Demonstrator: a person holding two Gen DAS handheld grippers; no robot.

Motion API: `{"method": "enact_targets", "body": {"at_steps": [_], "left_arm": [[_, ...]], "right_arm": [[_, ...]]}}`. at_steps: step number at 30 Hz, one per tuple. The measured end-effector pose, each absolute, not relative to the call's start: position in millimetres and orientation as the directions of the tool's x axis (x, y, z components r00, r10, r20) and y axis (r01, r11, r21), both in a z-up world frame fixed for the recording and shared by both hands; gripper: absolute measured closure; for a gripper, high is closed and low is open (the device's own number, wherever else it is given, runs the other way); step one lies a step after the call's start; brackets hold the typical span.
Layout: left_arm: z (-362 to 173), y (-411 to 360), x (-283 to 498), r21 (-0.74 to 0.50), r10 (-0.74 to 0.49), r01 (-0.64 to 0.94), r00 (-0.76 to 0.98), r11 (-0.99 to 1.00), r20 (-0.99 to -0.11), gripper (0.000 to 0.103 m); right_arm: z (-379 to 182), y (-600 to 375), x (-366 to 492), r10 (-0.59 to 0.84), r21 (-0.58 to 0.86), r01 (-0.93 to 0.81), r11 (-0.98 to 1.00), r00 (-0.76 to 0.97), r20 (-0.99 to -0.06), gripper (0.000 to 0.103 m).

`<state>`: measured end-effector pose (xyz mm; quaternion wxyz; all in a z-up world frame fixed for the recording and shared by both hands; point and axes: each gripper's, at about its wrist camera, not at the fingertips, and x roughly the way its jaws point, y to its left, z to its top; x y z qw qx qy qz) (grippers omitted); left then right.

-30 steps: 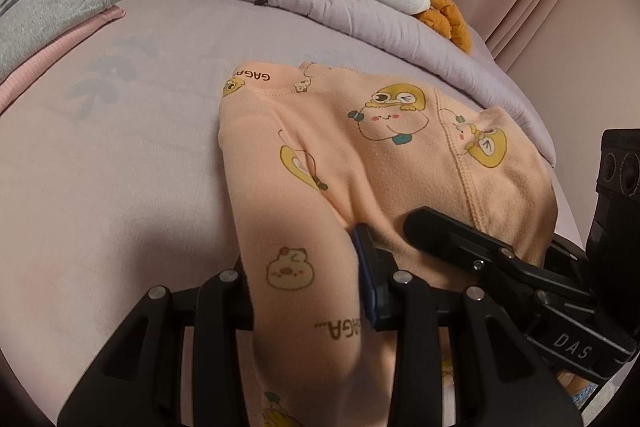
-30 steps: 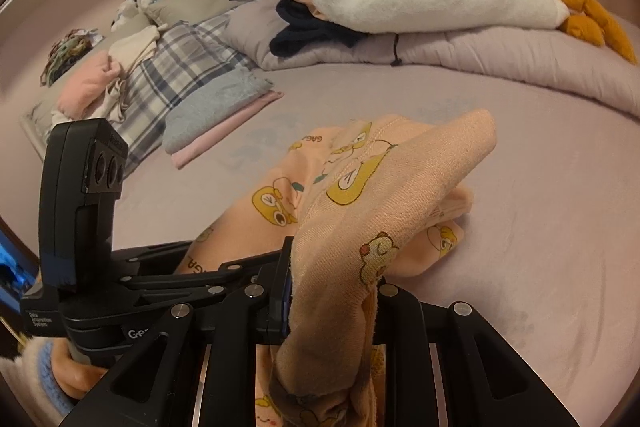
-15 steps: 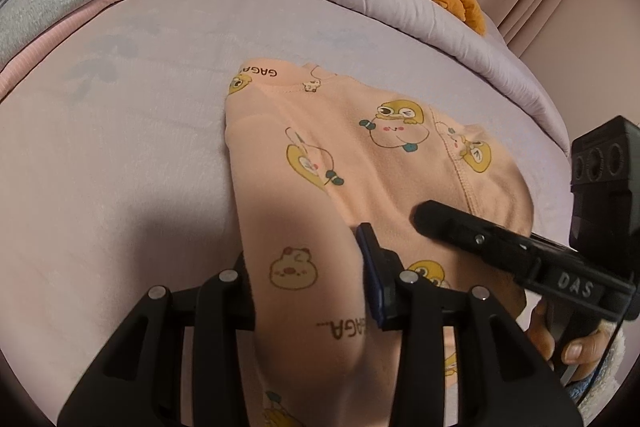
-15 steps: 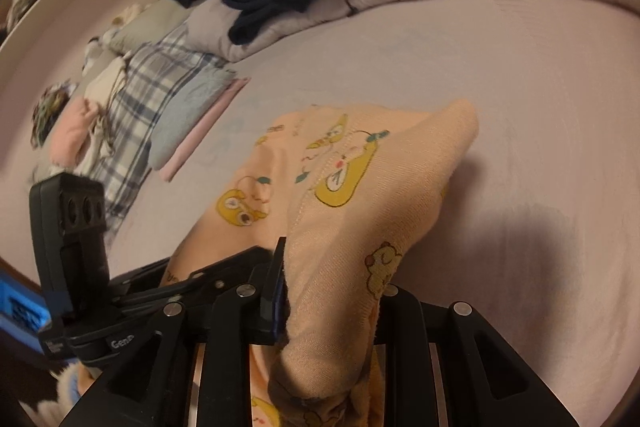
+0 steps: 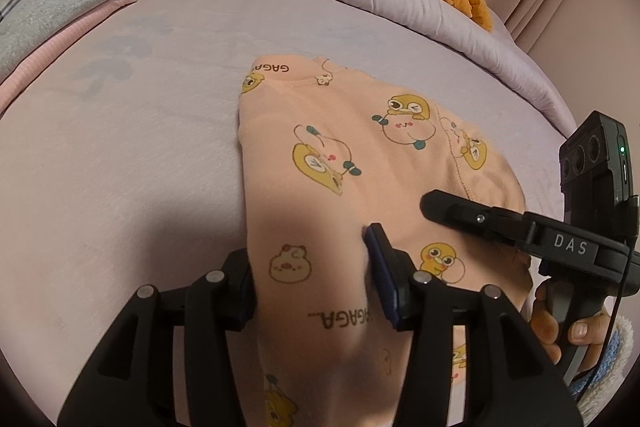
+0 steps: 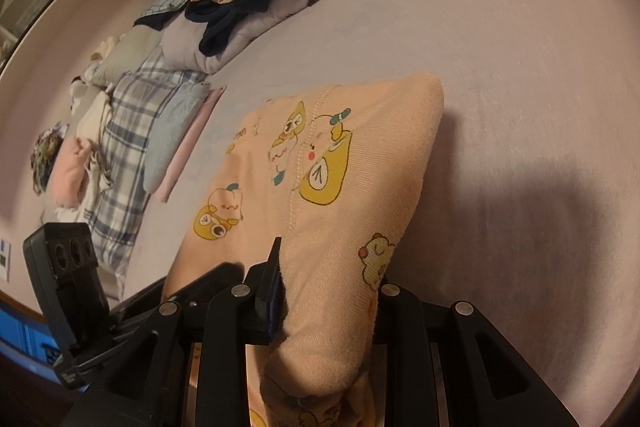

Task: Fold small clothes
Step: 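Fold the held shirt end over with the right gripper while the left gripper pinches the shirt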

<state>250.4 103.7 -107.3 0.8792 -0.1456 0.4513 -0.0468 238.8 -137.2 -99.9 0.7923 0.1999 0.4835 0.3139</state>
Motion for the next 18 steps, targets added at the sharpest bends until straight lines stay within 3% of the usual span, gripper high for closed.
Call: {"method": "enact_targets", "body": {"at_steps": [18], "left_arm": [[-106, 106, 234, -0.278, -0.191, -0.060, 0.589, 0.959, -0.785, 0.048]], "right_arm": [[-92, -141, 237, 0.629, 0.569, -0.271, 0.776, 0.392, -0.671, 0.071]]}}
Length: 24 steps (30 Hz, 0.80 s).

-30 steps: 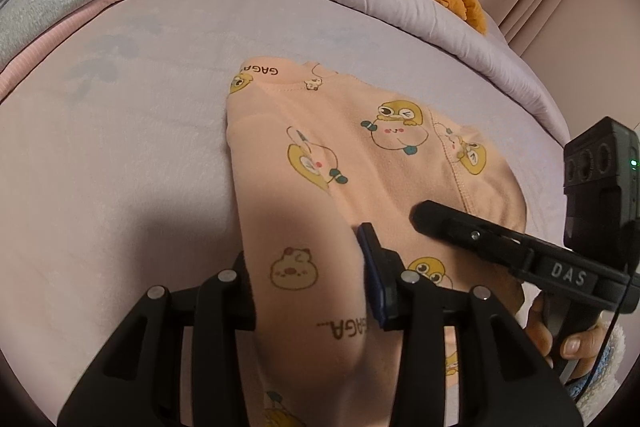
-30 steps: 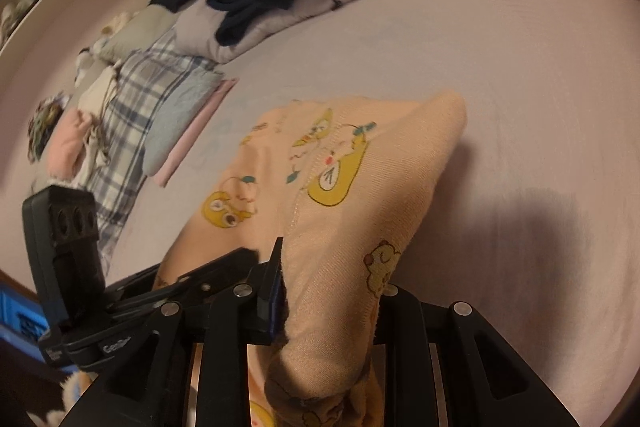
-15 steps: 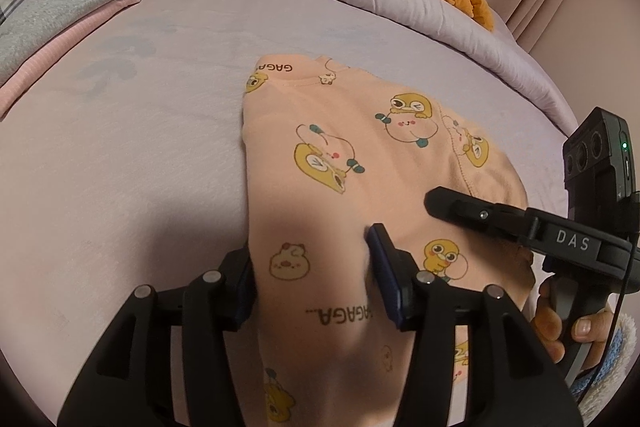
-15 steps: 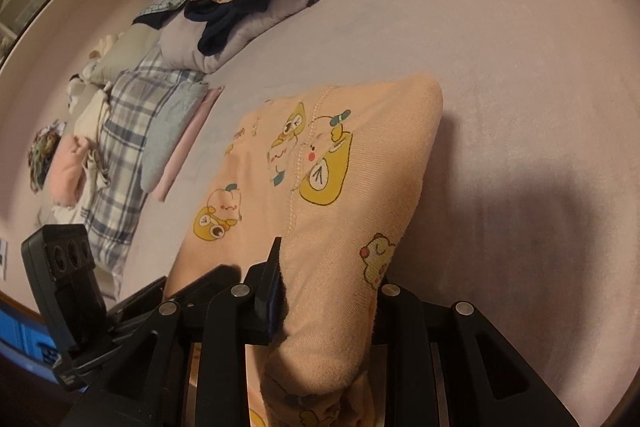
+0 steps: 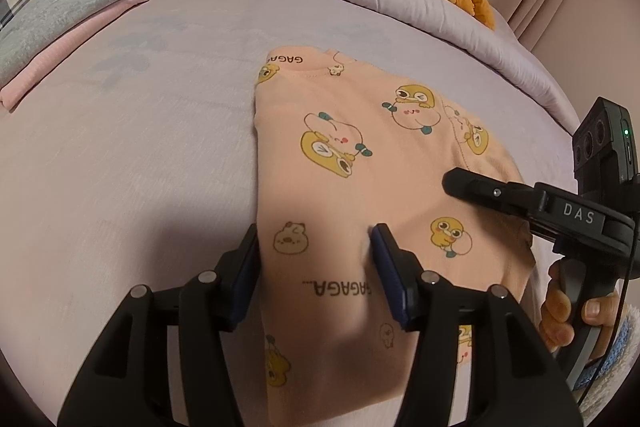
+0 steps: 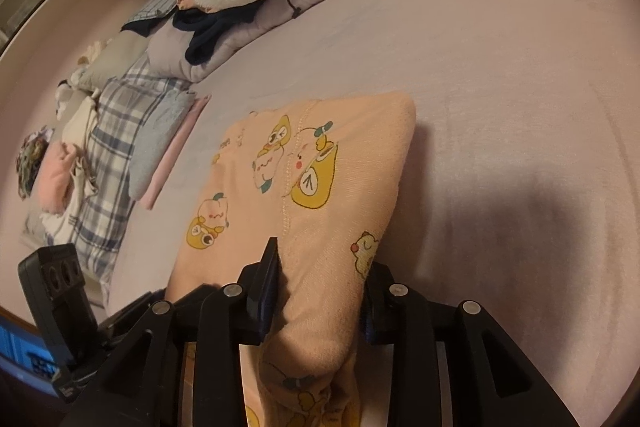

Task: Fold small clothes
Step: 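Fold the held shirt end over with the right gripper while the left gripper pinches the shirt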

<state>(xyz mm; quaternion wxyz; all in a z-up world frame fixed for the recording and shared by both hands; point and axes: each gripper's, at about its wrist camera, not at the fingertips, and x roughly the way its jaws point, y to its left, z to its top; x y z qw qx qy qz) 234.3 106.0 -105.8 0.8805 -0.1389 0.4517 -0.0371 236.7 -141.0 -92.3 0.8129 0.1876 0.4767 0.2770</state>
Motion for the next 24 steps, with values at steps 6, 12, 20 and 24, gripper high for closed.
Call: {"method": "enact_targets", "body": {"at_steps": [6, 12, 20, 24], "left_arm": [[-106.3, 107.4, 232.5, -0.278, -0.189, -0.064, 0.588, 0.959, -0.786, 0.045], [-107.2, 108.2, 228.3, -0.275, -0.186, -0.065, 0.587, 0.959, -0.788, 0.045], [-107.8, 110.3, 227.4, -0.271, -0.183, -0.066, 0.583, 0.960, -0.791, 0.042], [-107.8, 111.3, 227.9, -0.268, -0.183, -0.064, 0.582, 0.961, -0.793, 0.041]], "right_arm": [[-90.2, -143.6, 233.7, 0.615, 0.558, -0.262, 0.787, 0.403, -0.678, 0.070], [-89.0, -144.6, 232.3, 0.609, 0.557, -0.253, 0.791, 0.408, -0.680, 0.070], [-88.4, -145.4, 231.5, 0.606, 0.557, -0.247, 0.793, 0.409, -0.682, 0.069], [-87.6, -145.4, 231.6, 0.601, 0.551, -0.248, 0.797, 0.410, -0.686, 0.069]]}}
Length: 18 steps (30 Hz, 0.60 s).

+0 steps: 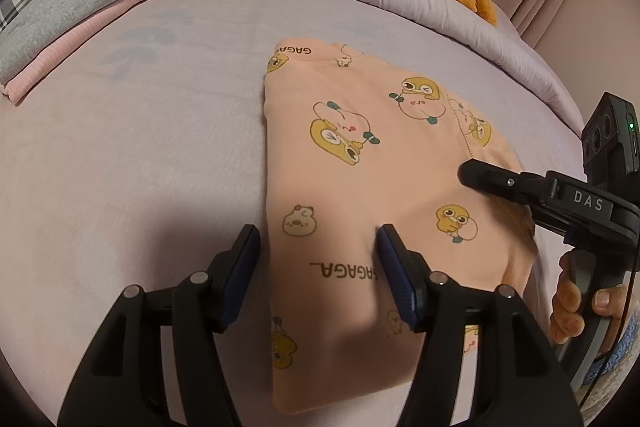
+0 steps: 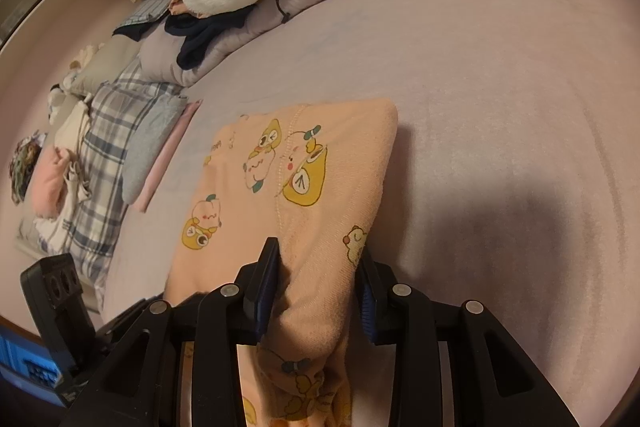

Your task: Fold small clothes

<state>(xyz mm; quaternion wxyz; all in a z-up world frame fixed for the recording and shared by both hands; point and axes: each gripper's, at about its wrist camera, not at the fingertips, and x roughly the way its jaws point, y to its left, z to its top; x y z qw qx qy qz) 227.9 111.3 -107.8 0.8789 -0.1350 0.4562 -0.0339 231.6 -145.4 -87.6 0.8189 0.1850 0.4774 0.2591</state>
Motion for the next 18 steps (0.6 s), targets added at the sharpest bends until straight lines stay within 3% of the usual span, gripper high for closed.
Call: {"method": "enact_targets", "body": {"at_steps": [18], "left_arm": [[-110.8, 114.2, 226.7, -0.265, -0.179, -0.066, 0.582, 0.962, -0.793, 0.037]], "right_arm": [[-88.3, -146.7, 231.3, 0.601, 0.556, -0.237, 0.797, 0.410, -0.687, 0.066]]}}
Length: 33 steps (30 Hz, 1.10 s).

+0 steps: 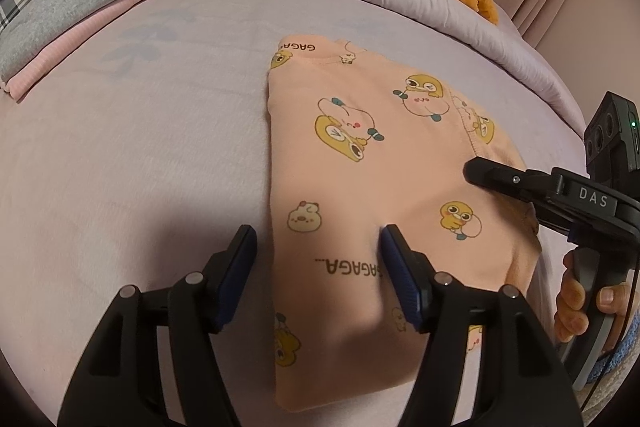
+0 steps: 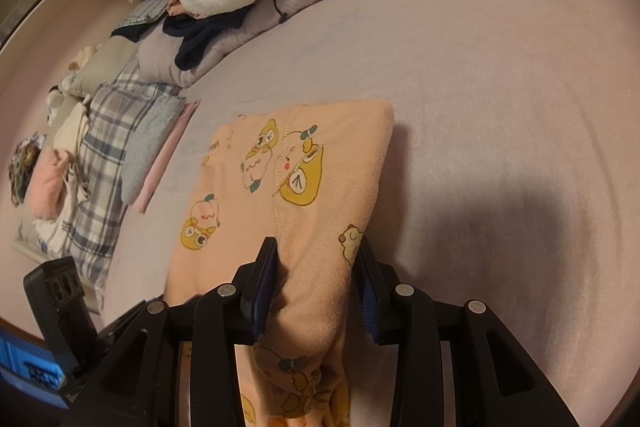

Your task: Fold small clothes

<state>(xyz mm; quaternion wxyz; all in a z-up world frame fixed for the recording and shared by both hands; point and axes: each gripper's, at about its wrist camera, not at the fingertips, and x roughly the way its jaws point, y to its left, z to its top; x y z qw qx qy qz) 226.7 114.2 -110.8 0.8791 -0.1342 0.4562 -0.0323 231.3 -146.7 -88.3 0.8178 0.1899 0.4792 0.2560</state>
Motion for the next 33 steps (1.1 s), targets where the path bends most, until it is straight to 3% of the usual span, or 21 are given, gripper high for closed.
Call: {"method": "enact_targets", "body": {"at_steps": [33], "left_arm": [[-110.9, 117.0, 227.2, -0.262, -0.177, -0.065, 0.583, 0.963, -0.793, 0.035]], "right_arm": [[-89.8, -152.3, 229.7, 0.606, 0.566, -0.229, 0.792, 0.409, -0.683, 0.063]]}}
